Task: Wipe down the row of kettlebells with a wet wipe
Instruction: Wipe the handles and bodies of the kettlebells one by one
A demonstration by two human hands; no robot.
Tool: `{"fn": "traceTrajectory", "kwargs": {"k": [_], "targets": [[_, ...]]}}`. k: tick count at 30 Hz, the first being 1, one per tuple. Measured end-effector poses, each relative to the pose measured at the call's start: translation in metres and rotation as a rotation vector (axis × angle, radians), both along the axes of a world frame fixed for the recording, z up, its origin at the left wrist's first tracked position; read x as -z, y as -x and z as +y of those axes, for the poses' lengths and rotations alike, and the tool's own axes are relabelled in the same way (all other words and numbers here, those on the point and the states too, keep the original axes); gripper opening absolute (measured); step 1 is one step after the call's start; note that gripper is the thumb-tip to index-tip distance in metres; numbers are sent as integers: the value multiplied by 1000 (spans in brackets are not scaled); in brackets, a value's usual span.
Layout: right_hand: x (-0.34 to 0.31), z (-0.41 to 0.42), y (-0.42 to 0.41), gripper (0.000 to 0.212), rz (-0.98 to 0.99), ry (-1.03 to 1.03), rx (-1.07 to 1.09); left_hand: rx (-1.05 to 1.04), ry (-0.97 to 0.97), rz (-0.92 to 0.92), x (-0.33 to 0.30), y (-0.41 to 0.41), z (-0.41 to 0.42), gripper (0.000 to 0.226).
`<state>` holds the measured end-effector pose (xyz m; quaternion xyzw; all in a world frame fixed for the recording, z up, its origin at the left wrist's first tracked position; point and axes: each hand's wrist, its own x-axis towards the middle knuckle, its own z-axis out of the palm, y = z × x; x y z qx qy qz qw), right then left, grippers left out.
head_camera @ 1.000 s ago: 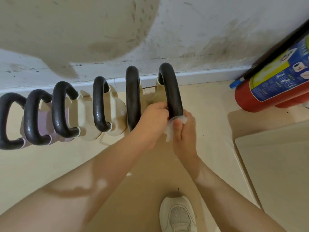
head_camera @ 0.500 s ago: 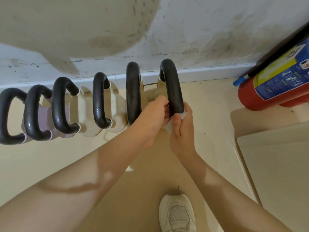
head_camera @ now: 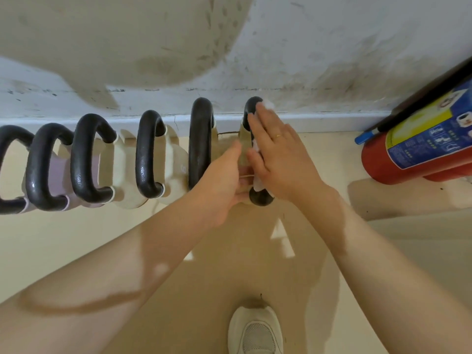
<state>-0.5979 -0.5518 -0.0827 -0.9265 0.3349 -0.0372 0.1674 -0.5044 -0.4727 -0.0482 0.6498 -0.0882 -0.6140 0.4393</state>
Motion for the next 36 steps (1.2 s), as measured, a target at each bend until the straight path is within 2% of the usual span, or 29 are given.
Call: {"fn": "traceTrajectory", "kwargs": {"k": [1,3,4,5,7,9,11,15,17,19,22,25,27,30,33,36], "targets": [[-3,-13,-6,51,69,26,-60,-24,-11,-7,-3,2,-3,44],[-12,-38,-19,42,148,56,-155,-95,-31,-4,-7,5,-10,76],[-18,-47,-26,40,187,57,-180,-124,-25,-36,-7,4,-10,82],[-23,-55,-34,40,247,70,-192,-147,1,-85,-6,2,-11,73],[-31,-59,-47,45,411,172,-271,-170,32,-118,-4,-4,-10,36],[-31,-52,-49,49,484,270,-468,-202,52,-86,-3,-7,-6,36],[-33,-48,-41,53,407,328,-564,-215,67,-84,-3,-8,-2,36],[-28,-32,-33,47,292,329,-436,-211,68,-96,2,-4,4,37],[-20,-10,-24,39,276,345,-541,-227,75,-55,0,-6,3,29],[-16,-4,-12,34,257,429,-582,-237,85,-11,-4,-8,2,37],[-13,-5,-12,28,189,496,-450,-220,103,-54,-11,-8,2,45],[7,21,-5,27,272,610,-443,-160,132,-73,-17,-8,6,51],[25,35,14,39,324,779,-450,-111,176,-113,-23,-9,9,44],[38,45,31,37,444,896,-520,-95,220,-148,-28,-12,6,36],[39,56,23,44,671,818,-557,-103,235,-142,-30,-14,5,36],[33,53,8,36,679,715,-399,-95,239,-171,-29,-15,9,37]]}}
